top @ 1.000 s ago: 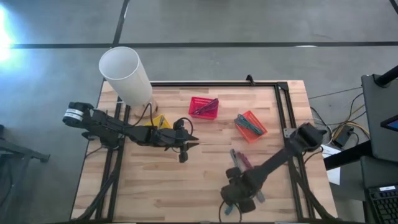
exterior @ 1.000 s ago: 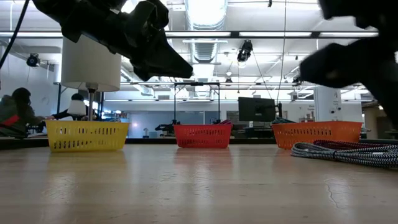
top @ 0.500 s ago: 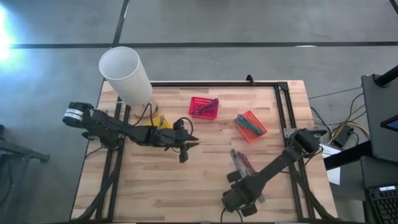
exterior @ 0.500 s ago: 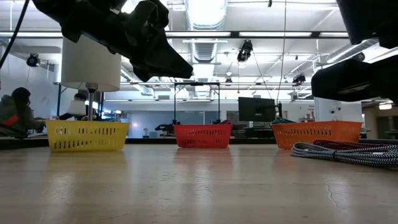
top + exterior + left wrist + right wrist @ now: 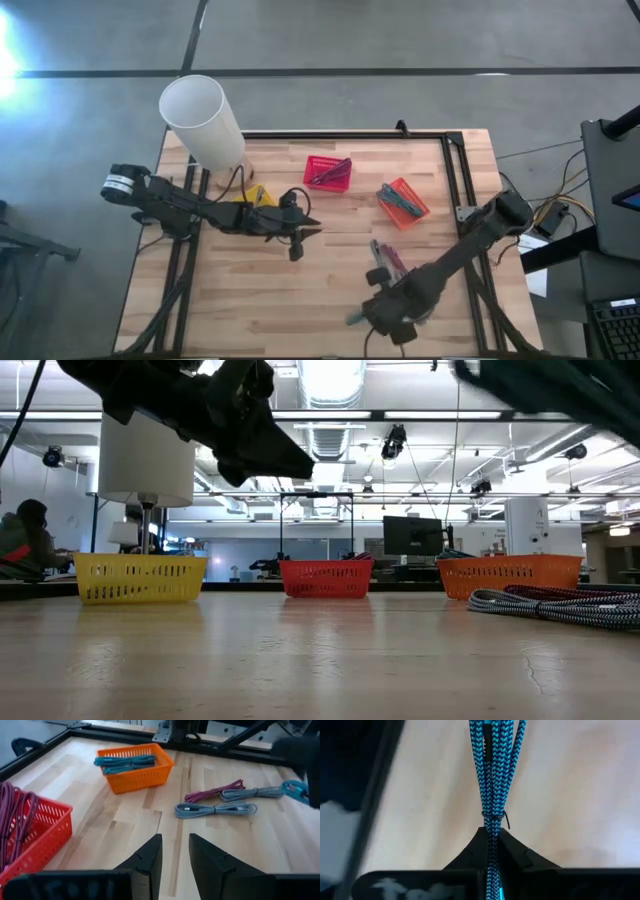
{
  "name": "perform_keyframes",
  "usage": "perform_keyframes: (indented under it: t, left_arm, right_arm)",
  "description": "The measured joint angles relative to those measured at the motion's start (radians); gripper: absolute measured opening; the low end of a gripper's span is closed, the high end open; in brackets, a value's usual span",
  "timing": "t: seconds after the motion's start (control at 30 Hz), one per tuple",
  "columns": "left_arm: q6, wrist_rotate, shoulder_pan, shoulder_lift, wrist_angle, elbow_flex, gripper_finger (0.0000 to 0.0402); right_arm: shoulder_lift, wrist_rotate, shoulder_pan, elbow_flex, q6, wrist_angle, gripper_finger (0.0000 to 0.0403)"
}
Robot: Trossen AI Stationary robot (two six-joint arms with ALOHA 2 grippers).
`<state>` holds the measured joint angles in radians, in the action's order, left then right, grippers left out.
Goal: Pick & Place USB Port
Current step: Put the blue charger cable into the orange bin
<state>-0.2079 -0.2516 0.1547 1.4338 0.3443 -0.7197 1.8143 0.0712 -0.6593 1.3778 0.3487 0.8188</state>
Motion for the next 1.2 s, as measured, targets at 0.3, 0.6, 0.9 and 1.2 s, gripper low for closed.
perform_keyframes:
  t: [0.3,0.6,0.9,1.2]
  left_arm:
    - [0.084,0.007,0.0,0.0,0.003,-0.05,0.0099]
    - [0.129,0.007,0.0,0.0,0.003,-0.055,0.0099]
    - [0.142,0.007,-0.002,0.0,0.04,-0.054,0.0099]
    - [0.151,0.007,-0.002,0.0,0.03,-0.045,0.0099]
  right_arm:
    - [-0.322,0.421,0.058,-0.234,-0.07,-0.147,0.0014]
    - [-0.527,0.496,0.229,-0.695,-0.307,-0.966,0.0014]
    - [-0.543,0.495,0.392,-0.835,-0.298,-1.124,0.0013]
    - [-0.592,0.637,0.505,-0.74,-0.004,-0.619,0.0013]
